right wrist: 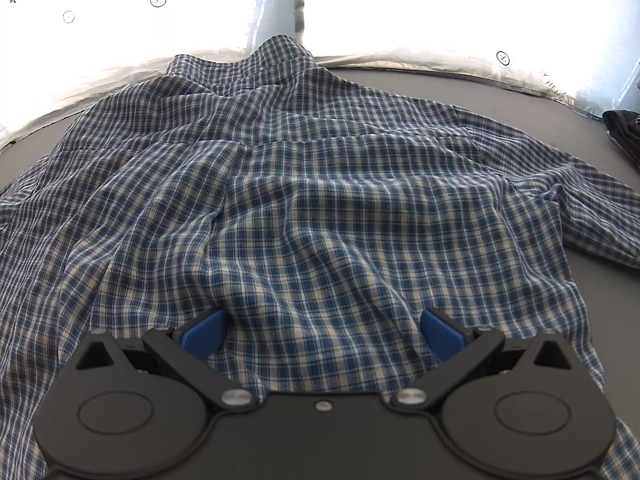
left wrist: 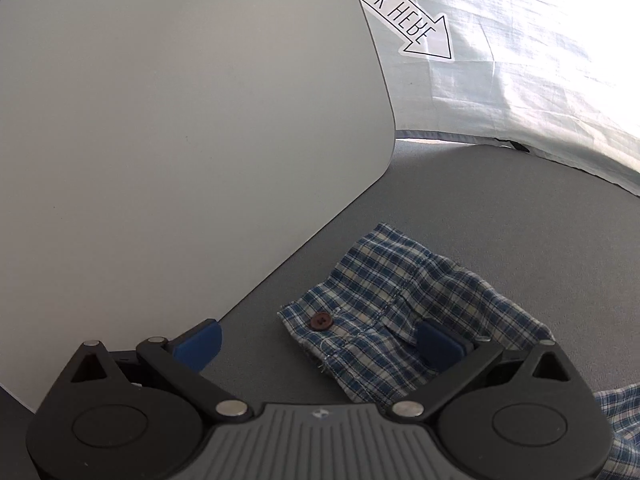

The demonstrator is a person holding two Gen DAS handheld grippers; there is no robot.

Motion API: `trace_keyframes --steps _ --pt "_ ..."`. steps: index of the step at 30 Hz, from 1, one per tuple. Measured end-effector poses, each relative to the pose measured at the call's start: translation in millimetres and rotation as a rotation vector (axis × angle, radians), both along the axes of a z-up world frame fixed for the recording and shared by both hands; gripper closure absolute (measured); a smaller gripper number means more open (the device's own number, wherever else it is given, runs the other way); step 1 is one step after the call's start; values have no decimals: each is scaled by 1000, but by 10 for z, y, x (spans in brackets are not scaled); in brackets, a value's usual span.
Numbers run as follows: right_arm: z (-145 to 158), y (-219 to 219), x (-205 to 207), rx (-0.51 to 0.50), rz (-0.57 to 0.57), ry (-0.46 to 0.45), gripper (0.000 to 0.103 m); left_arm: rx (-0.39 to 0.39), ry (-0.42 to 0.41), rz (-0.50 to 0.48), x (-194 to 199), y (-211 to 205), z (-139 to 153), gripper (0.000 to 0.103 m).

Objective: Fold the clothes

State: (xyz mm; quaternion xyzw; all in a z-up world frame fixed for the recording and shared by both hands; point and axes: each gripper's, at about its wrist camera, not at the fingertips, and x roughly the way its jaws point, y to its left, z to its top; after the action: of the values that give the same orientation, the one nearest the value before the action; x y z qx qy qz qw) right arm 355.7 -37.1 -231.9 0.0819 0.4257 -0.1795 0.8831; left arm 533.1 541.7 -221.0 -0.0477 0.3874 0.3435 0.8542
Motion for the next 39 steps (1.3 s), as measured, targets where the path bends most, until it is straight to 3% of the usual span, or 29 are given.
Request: trace_keyframes --steps 1,3,5,7,8,15,19,21,24,27,29,31,33,35,37,39 --pt "-2 2 0 -1 -2 -3 0 -27 -18 7 -5 15 -10 5" --pt "-8 0 2 -3 -6 -9 0 -37 -48 0 -15 -16 -2 24" --pt "-10 2 8 -4 -7 -12 0 -40 -76 -12 -26 -57 11 61" --pt "-10 2 11 -3 -5 -12 0 -26 -90 -24 -39 -117 35 89" --pt "-9 4 13 -3 -5 -13 0 -11 -92 -19 -58 -153 63 90" --pt "-7 17 3 -3 1 -19 0 12 -159 94 -570 -194 516 91" --pt "-7 9 -15 -5 2 -27 0 -55 -181 180 -977 -179 660 91" --pt "-7 5 -22 -5 3 -30 0 -99 -154 236 -1137 -141 611 88" --pt "-12 -1 -21 -5 6 -32 0 -160 -67 281 -1270 -42 354 78" --pt "-6 -15 6 0 0 -24 0 -184 -59 285 -1379 -12 280 70" --pt "14 -16 55 11 -16 3 0 -146 -46 312 -1430 -43 328 46" --pt "30 -39 104 22 -28 30 0 -118 -40 338 -1480 -82 390 36" --pt "46 -54 136 34 -30 55 0 -124 -51 353 -1535 -118 451 36" --pt "57 -91 159 47 -11 73 0 -152 -66 349 -1570 -195 509 35" --pt "78 -136 176 57 18 83 1 -192 -73 267 -1527 -377 556 35" --pt "118 -200 178 69 29 60 14 -227 -70 160 -1442 -600 595 35"
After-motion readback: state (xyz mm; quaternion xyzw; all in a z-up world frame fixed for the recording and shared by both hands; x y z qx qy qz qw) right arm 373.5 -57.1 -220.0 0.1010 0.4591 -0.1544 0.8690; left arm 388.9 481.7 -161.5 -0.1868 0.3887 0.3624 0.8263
